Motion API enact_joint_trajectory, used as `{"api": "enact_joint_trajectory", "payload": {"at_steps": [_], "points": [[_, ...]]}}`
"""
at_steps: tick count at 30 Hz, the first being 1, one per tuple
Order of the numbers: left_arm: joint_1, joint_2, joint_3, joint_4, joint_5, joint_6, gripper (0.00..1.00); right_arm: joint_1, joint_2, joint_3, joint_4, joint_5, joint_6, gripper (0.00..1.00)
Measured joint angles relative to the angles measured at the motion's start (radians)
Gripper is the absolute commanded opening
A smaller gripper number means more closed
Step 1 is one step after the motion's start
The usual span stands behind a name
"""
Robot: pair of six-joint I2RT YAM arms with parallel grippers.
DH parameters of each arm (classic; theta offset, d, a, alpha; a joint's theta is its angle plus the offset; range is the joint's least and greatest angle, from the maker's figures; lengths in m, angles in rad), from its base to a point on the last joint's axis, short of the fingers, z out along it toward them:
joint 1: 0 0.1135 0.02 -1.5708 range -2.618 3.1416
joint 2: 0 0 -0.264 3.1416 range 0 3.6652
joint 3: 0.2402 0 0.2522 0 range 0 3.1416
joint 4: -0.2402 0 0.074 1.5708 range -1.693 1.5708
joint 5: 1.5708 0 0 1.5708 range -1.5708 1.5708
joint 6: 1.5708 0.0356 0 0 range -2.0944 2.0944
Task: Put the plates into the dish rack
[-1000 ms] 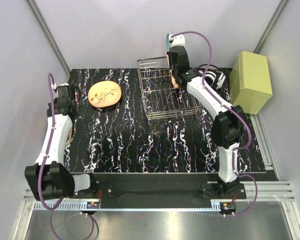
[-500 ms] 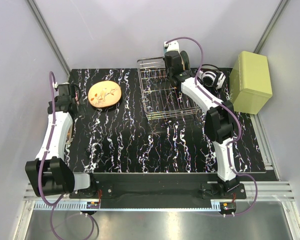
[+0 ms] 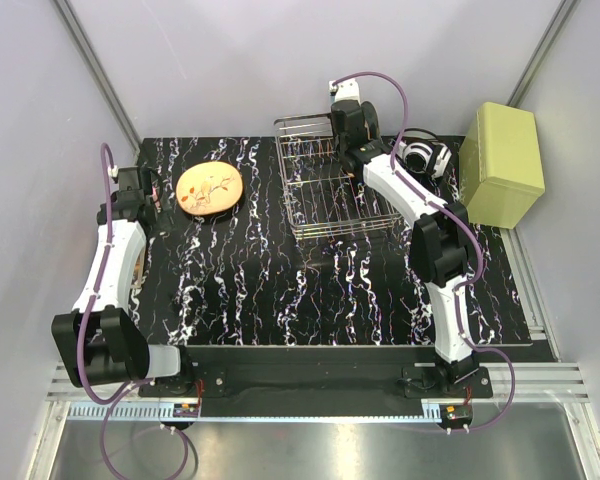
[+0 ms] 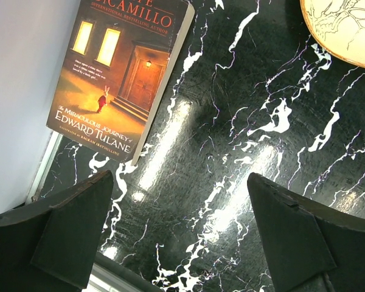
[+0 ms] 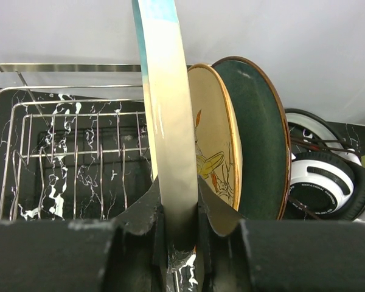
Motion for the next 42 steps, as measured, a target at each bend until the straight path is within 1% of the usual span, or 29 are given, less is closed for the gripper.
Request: {"api": "enact_joint_trajectory", "payload": {"at_steps": [13,25,32,38,39,42], "points": [[0.000,0.000,-0.001,0.000,0.018,-0.006,0.99,0.000,-0.023,-0.071,0.078,0.004,-0.014,0.00],[0.000,0.005,-0.008,0.004,0.053,-0.022,0.99,-0.013,-0.040,-0.105,0.089,0.023,-0.066,0.00],[0.000,0.009,-0.010,0.004,0.056,-0.022,0.99,-0.013,-0.051,-0.138,0.081,0.001,-0.023,0.00],[0.001,0.010,-0.018,0.008,0.057,-0.021,0.99,-0.013,-0.051,-0.153,-0.002,-0.030,0.015,0.00],[0.001,0.011,-0.018,0.008,0.060,-0.020,0.99,-0.013,-0.050,-0.153,-0.014,-0.033,0.018,0.03],[0.002,0.018,-0.016,0.016,0.082,-0.008,0.99,-0.013,-0.049,-0.153,-0.033,-0.040,0.024,0.28]]}}
